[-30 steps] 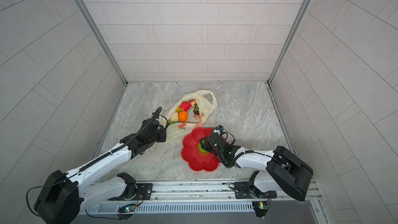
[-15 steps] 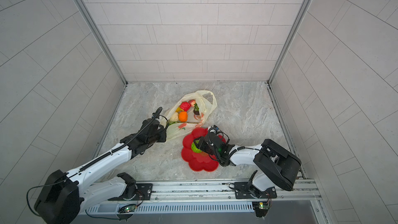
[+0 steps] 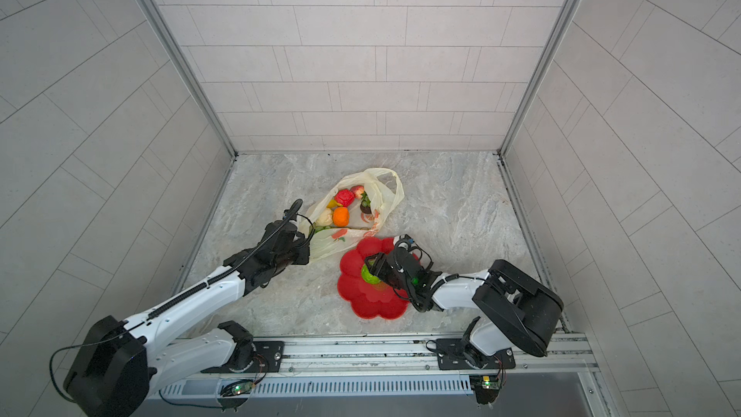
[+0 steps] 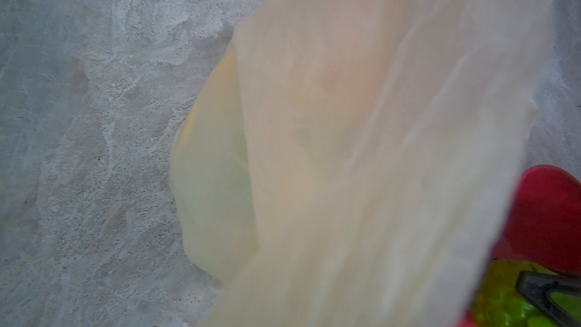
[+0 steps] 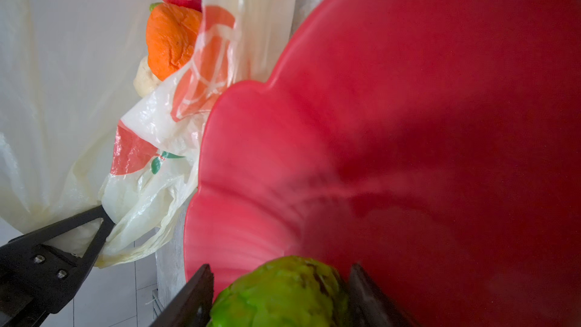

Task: Take fruits out of the plastic bag
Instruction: Place the fruit on the plate.

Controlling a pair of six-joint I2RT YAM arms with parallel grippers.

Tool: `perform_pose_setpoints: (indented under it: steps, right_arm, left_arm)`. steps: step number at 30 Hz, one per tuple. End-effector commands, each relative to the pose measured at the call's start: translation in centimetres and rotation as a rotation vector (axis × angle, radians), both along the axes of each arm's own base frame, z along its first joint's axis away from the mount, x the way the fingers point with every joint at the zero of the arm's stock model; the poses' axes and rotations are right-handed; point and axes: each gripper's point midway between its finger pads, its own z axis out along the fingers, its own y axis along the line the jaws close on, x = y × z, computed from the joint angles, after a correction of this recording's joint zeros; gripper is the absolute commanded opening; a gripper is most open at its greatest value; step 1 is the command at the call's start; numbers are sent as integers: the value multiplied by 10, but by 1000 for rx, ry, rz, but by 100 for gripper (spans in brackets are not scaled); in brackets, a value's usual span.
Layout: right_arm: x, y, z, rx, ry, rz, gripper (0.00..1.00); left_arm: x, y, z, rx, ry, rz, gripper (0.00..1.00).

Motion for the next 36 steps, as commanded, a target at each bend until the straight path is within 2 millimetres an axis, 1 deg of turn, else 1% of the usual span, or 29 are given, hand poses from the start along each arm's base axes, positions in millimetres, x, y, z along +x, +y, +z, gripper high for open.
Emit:
perform_pose_setpoints:
  steps: [1, 3, 5, 9, 13, 17, 20, 23, 26, 29, 32, 36]
  right_arm:
    - [-12, -25, -25, -58, 78, -54, 63]
    - [-12, -25, -22, -40, 69, -58, 56]
    - [-11, -24, -19, -13, 62, -64, 52]
    - [-9, -14, -13, 37, 63, -46, 44]
    - [-7, -5, -14, 73, 72, -32, 44]
    - [-6, 8, -12, 68, 75, -4, 48]
    - [-8, 8, -18, 46, 88, -4, 53]
    - [-10, 9, -30, 35, 128, 1, 54]
    - [-14, 1, -41, 7, 153, -18, 61]
    - [-16, -14, -43, -47, 157, -41, 66]
    - [-17, -27, -42, -97, 155, -59, 68]
    - [-20, -41, -49, -108, 174, -93, 67]
  left_arm:
    - [1, 1, 5, 10, -14, 0, 0]
    - [2, 1, 5, 7, -14, 1, 0]
    - [1, 0, 4, 6, -12, -1, 0]
    - [2, 0, 3, 6, -9, -2, 0]
    - [2, 0, 3, 8, -10, -3, 0]
    - [2, 0, 2, 9, -8, -3, 0]
    - [2, 0, 3, 11, -9, -3, 0]
    - [2, 0, 3, 10, -9, -5, 0]
    - [2, 1, 4, 12, -12, -1, 0]
    - [2, 2, 4, 15, -13, 1, 0]
    - [2, 1, 4, 11, -14, 1, 0]
    - [2, 1, 4, 10, -15, -1, 0]
